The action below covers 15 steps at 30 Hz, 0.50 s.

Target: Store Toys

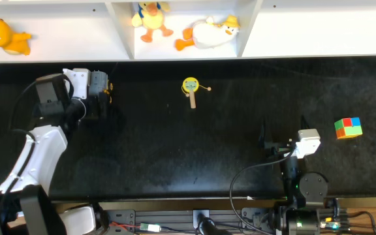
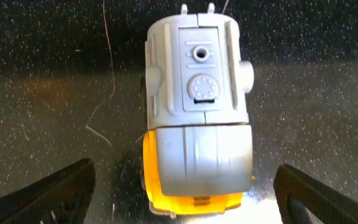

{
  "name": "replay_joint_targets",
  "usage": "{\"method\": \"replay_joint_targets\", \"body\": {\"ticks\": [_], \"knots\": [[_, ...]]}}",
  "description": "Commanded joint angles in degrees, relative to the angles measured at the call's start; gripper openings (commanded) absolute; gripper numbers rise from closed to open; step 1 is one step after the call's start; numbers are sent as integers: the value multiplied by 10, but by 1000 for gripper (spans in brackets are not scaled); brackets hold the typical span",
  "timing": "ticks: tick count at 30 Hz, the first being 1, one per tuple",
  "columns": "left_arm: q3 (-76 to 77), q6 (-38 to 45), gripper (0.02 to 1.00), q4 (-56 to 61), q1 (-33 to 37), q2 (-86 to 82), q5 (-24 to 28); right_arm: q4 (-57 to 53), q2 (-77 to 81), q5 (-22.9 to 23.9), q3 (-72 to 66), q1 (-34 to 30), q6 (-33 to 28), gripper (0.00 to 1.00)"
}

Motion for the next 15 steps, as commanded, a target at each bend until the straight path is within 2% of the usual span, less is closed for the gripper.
{"method": "replay_joint_targets", "body": {"ticks": [1, 4, 9, 15], "knots": [[-1, -4, 930, 19, -3, 15, -2, 3, -4, 2, -7, 3, -2, 996], [-1, -4, 895, 31, -3, 21, -2, 3, -4, 2, -7, 3, -2, 993], [-1, -4, 647, 48, -3, 22, -2, 3, -4, 2, -7, 3, -2, 996], [-1, -4, 485, 50, -3, 22, -2, 3, -4, 2, -7, 3, -2, 996]]}}
